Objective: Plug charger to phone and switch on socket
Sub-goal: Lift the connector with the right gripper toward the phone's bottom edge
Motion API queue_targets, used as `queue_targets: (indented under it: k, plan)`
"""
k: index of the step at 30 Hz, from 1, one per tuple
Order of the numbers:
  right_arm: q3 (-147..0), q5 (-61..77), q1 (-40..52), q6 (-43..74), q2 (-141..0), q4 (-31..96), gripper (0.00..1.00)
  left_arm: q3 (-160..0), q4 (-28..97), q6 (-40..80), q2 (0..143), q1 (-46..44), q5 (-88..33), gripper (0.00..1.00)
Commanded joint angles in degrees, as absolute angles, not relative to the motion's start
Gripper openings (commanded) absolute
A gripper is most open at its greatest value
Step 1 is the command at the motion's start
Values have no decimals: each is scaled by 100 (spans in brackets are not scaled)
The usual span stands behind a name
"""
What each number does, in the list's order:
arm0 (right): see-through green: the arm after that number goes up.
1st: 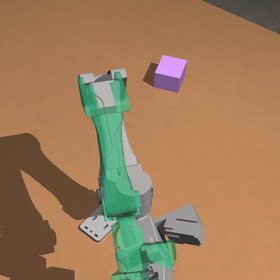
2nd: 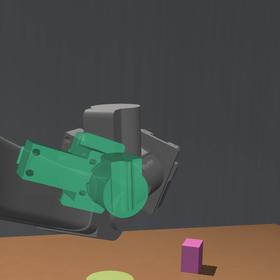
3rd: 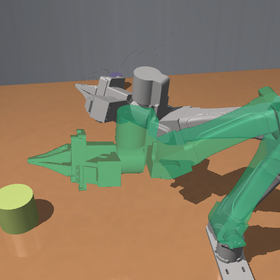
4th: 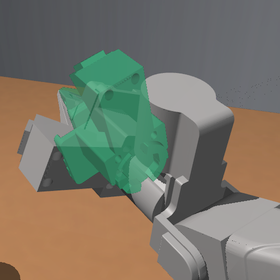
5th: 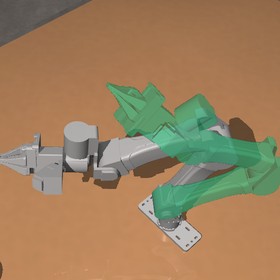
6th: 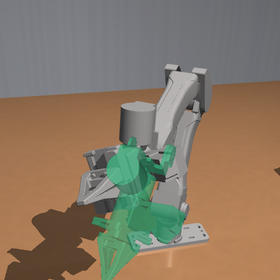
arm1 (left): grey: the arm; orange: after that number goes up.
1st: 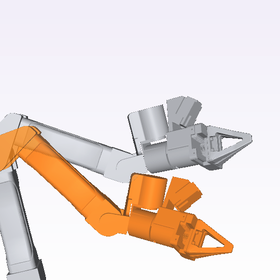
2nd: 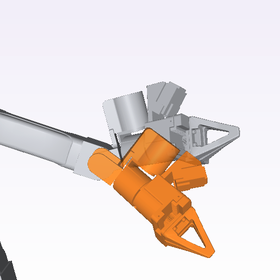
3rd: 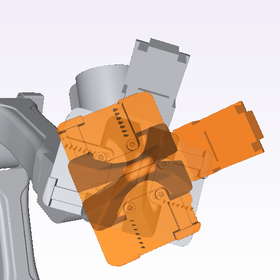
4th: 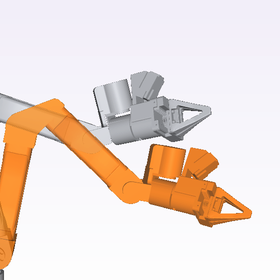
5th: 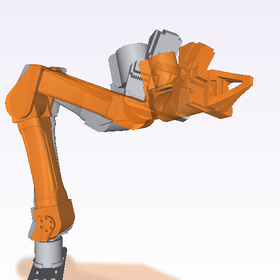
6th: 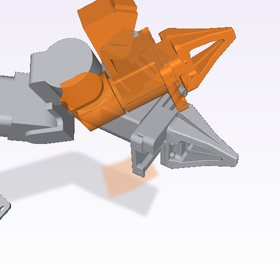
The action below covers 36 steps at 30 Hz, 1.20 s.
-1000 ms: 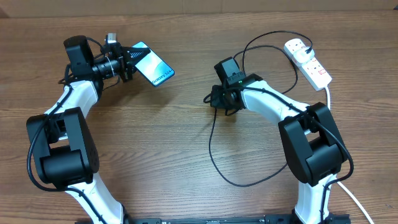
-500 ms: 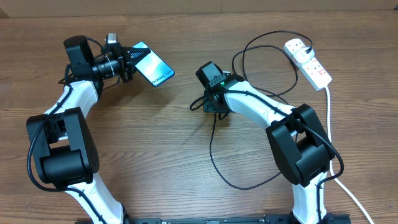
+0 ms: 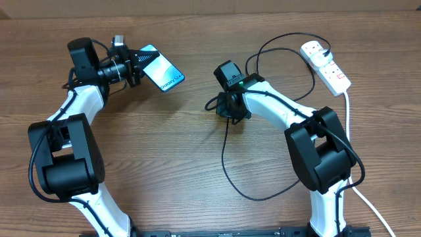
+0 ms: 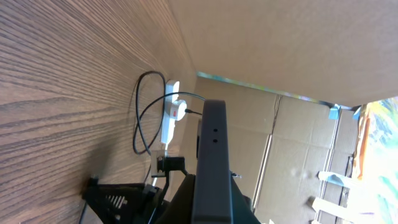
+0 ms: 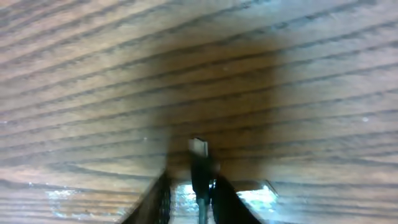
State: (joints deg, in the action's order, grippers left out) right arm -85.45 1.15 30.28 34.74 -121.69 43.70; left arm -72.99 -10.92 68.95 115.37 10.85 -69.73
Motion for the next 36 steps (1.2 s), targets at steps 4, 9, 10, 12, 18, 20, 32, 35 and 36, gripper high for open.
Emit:
queue_targets:
  k: [4,9,10,12,18,20,32,35,36]
  plan:
    - [-8619,276,2840,3326,-12440,4344,4,-7314,-1116,6991,11467,1037,-7253,4]
    - [-8903,1546,2718,2139,-11793,4313,4,-7314,-1142,6971,11467,1066,-7404,5]
    - [-8903,2018,2679,1925,-11611,4252,4,-7314,-1192,6938,11467,1072,-7478,4]
    - [-8903,3098,2596,1450,-11275,4171,4,-7314,-1391,6879,11467,1081,-7647,4]
    - [-8903,5669,2484,840,-10831,4335,4,-7314,-2633,6877,11467,1103,-8311,4]
    - [-8901,6082,2484,760,-10833,4416,4,-7314,-2967,6879,11467,1103,-8486,4]
    - [-8895,6309,2921,657,-10833,4508,4,-7314,-3177,7334,11467,1094,-8772,4]
    - [-8895,6305,3057,768,-10836,4285,4,-7314,-3175,7378,11467,1094,-8812,4]
    - [-8895,6305,3070,777,-10838,4246,4,-7314,-3173,7380,11467,1094,-8818,4]
